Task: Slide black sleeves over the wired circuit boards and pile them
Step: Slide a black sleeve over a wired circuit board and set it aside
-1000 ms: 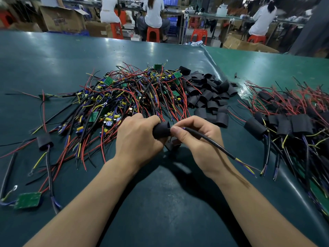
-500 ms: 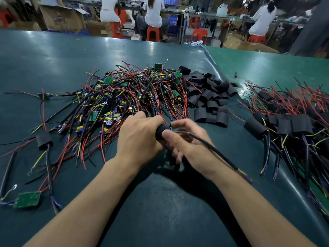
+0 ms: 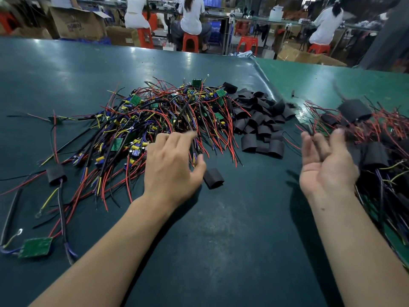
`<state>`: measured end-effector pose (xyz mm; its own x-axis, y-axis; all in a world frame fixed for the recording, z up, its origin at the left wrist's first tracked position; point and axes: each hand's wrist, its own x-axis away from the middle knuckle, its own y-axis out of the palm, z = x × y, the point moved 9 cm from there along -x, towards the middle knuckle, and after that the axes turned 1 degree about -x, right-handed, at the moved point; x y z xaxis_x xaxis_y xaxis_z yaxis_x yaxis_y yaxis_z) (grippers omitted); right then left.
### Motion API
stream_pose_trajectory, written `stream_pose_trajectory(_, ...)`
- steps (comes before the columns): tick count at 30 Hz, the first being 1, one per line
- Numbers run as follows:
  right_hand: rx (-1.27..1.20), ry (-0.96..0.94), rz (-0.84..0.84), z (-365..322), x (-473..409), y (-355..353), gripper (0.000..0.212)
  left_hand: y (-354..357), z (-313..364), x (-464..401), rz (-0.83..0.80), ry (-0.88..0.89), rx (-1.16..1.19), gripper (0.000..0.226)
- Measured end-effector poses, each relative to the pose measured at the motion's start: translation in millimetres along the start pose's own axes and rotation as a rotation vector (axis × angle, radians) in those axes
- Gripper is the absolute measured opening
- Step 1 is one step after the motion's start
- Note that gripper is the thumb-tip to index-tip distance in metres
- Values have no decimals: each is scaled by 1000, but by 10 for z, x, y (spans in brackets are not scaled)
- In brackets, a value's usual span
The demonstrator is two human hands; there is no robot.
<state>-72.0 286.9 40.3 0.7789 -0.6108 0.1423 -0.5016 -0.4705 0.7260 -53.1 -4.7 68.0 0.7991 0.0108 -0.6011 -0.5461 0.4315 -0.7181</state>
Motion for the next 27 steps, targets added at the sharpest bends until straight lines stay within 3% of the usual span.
stream_pose_trajectory(3,133,110,-57,189,-17,26,10,94,-67,15,-37,-10,-91,26)
stream_pose_trajectory(7,323,99,-125,296,48,98,15,121,-399,26,-95,-247,-250,40)
stream_pose_trajectory(10,441,77,-152,348,64,111,15,197,-488,42,-178,-283,-351,43)
stream_pose_trajectory(16,653,18,-300,508,176,235,17,95,-614,33,-80,-407,-188,31)
stream_pose_trajectory(20,735,-30,-373,536,234,293,14,142,-625,28,-123,-426,-170,28)
stream_pose_trajectory(24,787,-76,-438,544,290,346,12,-80,-534,4,103,-387,-51,23)
stream_pose_trajectory(27,878,-193,-606,591,411,478,7,-283,-284,11,318,-210,89,19)
